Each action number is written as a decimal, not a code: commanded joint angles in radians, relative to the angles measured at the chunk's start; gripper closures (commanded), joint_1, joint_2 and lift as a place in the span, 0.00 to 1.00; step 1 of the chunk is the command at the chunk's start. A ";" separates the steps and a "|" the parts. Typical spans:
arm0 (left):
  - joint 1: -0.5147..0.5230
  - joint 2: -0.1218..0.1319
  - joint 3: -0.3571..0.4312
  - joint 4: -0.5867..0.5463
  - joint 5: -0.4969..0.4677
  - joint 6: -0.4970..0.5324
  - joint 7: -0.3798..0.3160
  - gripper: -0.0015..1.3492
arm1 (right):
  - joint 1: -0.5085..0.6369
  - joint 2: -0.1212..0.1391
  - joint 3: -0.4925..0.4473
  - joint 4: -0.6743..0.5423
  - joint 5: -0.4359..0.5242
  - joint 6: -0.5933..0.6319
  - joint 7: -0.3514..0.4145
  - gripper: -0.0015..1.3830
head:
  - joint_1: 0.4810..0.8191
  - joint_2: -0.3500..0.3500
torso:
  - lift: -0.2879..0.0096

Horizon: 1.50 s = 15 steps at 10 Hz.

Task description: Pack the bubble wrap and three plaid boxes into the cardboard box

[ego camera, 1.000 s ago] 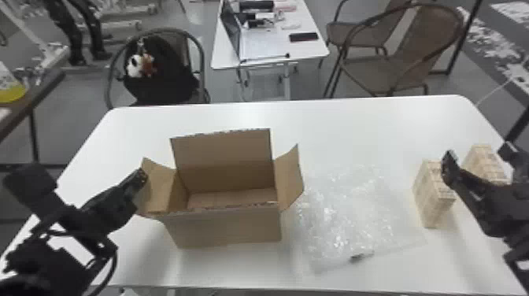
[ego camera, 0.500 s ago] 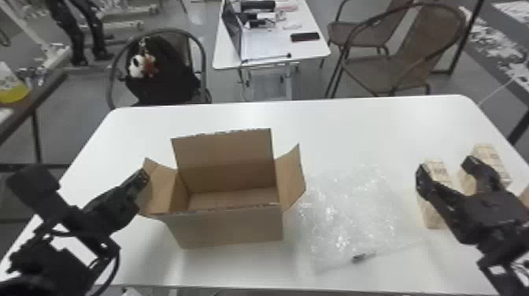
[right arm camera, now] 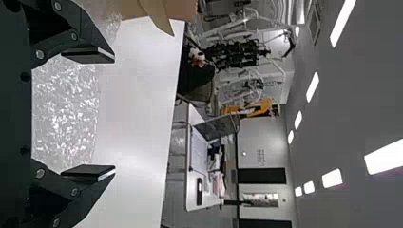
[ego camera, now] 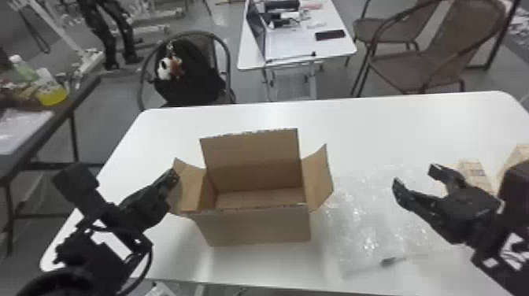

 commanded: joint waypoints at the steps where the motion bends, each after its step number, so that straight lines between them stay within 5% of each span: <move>1: -0.004 -0.003 -0.008 0.000 -0.005 0.005 0.004 0.90 | -0.100 -0.001 0.058 0.079 0.000 0.099 0.057 0.32 | 0.63 0.85 | 0.47; 3: -0.005 -0.003 -0.011 0.002 -0.004 0.005 0.005 0.90 | -0.160 0.000 0.094 0.077 0.036 0.280 0.052 0.31 | 0.63 0.89 | 0.47; 6: -0.005 -0.003 -0.017 0.002 -0.005 0.005 0.007 0.90 | -0.258 -0.012 0.165 0.038 0.017 0.564 -0.060 0.30 | 0.63 0.90 | 0.47; 8: -0.005 -0.003 -0.020 0.005 -0.004 0.005 0.007 0.90 | -0.295 -0.011 0.174 0.070 -0.096 0.663 -0.115 0.28 | 0.63 0.91 | 0.47; 10: -0.004 -0.003 -0.023 0.005 -0.004 -0.002 0.008 0.90 | -0.321 -0.017 0.173 0.010 -0.162 0.828 -0.256 0.28 | 0.63 0.90 | 0.47; 11: -0.005 -0.003 -0.028 0.006 -0.004 -0.002 0.010 0.90 | -0.345 -0.017 0.174 0.028 -0.179 0.869 -0.258 0.32 | 0.63 0.89 | 0.47; 12: -0.005 -0.003 -0.030 0.008 -0.004 -0.004 0.011 0.91 | -0.353 -0.021 0.179 0.034 -0.182 0.874 -0.256 0.70 | 0.63 0.89 | 0.47; 15: -0.002 -0.003 -0.030 0.009 -0.002 -0.010 0.011 0.90 | -0.331 -0.014 0.147 0.068 -0.244 0.852 -0.258 0.84 | 0.63 0.89 | 0.47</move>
